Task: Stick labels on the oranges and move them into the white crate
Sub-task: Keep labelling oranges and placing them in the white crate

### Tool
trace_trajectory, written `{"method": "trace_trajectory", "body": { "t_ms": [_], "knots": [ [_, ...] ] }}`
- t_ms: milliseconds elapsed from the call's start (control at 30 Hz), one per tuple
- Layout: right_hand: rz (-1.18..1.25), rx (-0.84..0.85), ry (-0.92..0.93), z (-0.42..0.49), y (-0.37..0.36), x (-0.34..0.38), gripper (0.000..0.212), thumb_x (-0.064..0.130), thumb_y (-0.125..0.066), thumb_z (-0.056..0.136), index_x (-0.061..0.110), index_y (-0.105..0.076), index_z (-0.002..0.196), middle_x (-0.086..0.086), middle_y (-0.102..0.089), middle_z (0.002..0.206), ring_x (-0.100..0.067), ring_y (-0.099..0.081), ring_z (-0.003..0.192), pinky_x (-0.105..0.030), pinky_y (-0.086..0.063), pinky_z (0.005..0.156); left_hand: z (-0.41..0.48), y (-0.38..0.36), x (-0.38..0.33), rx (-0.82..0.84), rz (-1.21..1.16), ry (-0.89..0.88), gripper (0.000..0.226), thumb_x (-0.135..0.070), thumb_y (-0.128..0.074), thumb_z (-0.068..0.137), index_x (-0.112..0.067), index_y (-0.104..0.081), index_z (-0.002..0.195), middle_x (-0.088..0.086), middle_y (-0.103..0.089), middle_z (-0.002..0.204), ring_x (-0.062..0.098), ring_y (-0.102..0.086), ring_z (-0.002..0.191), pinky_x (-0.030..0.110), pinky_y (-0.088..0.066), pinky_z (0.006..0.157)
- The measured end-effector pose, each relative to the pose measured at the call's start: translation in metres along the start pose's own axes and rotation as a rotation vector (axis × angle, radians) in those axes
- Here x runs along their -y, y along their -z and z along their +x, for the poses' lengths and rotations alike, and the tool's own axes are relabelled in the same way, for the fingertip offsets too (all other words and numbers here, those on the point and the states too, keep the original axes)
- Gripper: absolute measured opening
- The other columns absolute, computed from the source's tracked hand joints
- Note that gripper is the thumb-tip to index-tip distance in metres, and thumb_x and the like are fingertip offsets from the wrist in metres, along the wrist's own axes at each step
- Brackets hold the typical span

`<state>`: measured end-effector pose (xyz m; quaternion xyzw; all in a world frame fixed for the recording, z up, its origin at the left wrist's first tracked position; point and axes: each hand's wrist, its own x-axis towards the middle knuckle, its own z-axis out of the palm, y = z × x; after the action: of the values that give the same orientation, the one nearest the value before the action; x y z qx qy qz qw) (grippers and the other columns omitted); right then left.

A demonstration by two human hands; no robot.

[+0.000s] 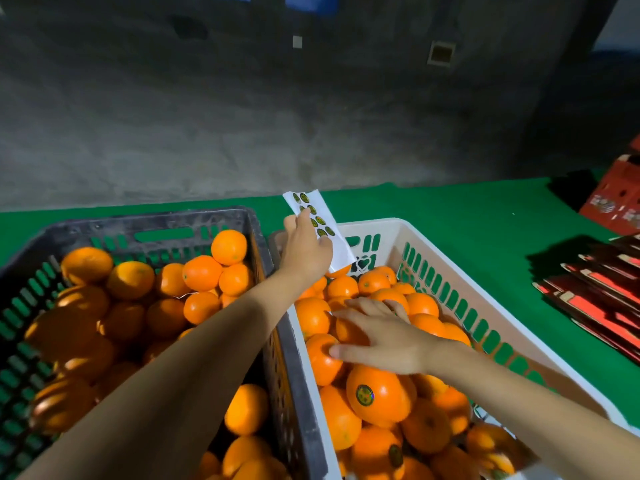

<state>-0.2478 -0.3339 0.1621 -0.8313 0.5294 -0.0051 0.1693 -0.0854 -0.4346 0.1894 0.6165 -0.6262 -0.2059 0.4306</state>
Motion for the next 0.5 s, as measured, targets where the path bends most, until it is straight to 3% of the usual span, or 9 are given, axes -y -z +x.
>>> {"method": "trace_trajectory", "body": {
  "t_ms": [67, 100, 167, 300, 400, 433, 500],
  "knots": [
    [0.212, -0.238, -0.030, 0.011, -0.002, 0.004, 0.038, 0.055, -0.062, 0.091, 0.036, -0.062, 0.124, 0.011, -0.045, 0.142, -0.013, -0.030, 0.142, -0.044, -0.008, 0.121, 0.000, 0.001, -0.001, -0.002, -0.021, 0.003, 0.063, -0.016, -0.054, 0.098, -0.014, -0.024, 0.153, 0.007, -0.031, 0.143, 0.028, -0.046, 0.122, 0.042, -0.048, 0.101],
    [0.327, -0.329, -0.056, 0.017, -0.002, 0.004, 0.024, 0.046, -0.067, 0.091, 0.032, -0.069, 0.110, 0.013, -0.053, 0.131, -0.012, -0.039, 0.134, -0.046, -0.017, 0.119, 0.000, 0.001, -0.001, -0.005, -0.025, 0.000, 0.062, -0.017, -0.054, 0.098, -0.015, -0.024, 0.153, 0.006, -0.031, 0.143, 0.028, -0.045, 0.122, 0.043, -0.048, 0.102],
    [0.426, -0.342, -0.084, 0.031, -0.001, 0.005, 0.009, 0.037, -0.070, 0.090, 0.030, -0.072, 0.095, 0.016, -0.059, 0.117, -0.012, -0.046, 0.125, -0.047, -0.026, 0.115, 0.001, 0.000, 0.001, -0.015, -0.034, 0.000, 0.062, -0.017, -0.053, 0.097, -0.015, -0.025, 0.152, 0.006, -0.031, 0.143, 0.028, -0.045, 0.121, 0.043, -0.047, 0.102],
    [0.224, -0.215, -0.125, 0.059, -0.005, 0.010, 0.008, 0.036, -0.063, 0.095, 0.032, -0.070, 0.094, 0.012, -0.056, 0.127, -0.014, -0.035, 0.133, -0.041, -0.017, 0.108, 0.004, -0.001, 0.004, -0.030, -0.073, 0.028, 0.063, -0.017, -0.054, 0.097, -0.016, -0.025, 0.153, 0.005, -0.031, 0.142, 0.029, -0.045, 0.123, 0.046, -0.047, 0.102],
    [0.313, -0.298, -0.136, 0.068, -0.008, 0.008, 0.008, 0.033, -0.065, 0.095, 0.030, -0.070, 0.089, 0.014, -0.067, 0.107, -0.013, -0.054, 0.118, -0.048, -0.030, 0.110, 0.004, -0.002, 0.005, -0.021, -0.082, 0.019, 0.063, -0.017, -0.054, 0.097, -0.016, -0.025, 0.153, 0.005, -0.031, 0.142, 0.030, -0.045, 0.123, 0.047, -0.046, 0.103],
    [0.360, -0.317, -0.137, 0.069, -0.008, 0.007, 0.004, 0.032, -0.069, 0.093, 0.029, -0.071, 0.092, 0.013, -0.069, 0.102, -0.014, -0.058, 0.113, -0.049, -0.035, 0.108, 0.005, -0.002, 0.005, -0.019, -0.077, 0.018, 0.063, -0.017, -0.054, 0.096, -0.016, -0.025, 0.153, 0.006, -0.031, 0.142, 0.030, -0.045, 0.123, 0.047, -0.045, 0.103],
    [0.370, -0.340, -0.167, 0.068, -0.006, 0.008, 0.032, 0.037, -0.074, 0.088, 0.025, -0.069, 0.118, 0.004, -0.070, 0.104, -0.022, -0.061, 0.110, -0.050, -0.042, 0.103, 0.006, -0.003, 0.006, -0.019, -0.052, 0.019, 0.062, -0.018, -0.054, 0.097, -0.016, -0.026, 0.152, 0.007, -0.031, 0.143, 0.030, -0.044, 0.123, 0.047, -0.045, 0.103]
  ]
}}
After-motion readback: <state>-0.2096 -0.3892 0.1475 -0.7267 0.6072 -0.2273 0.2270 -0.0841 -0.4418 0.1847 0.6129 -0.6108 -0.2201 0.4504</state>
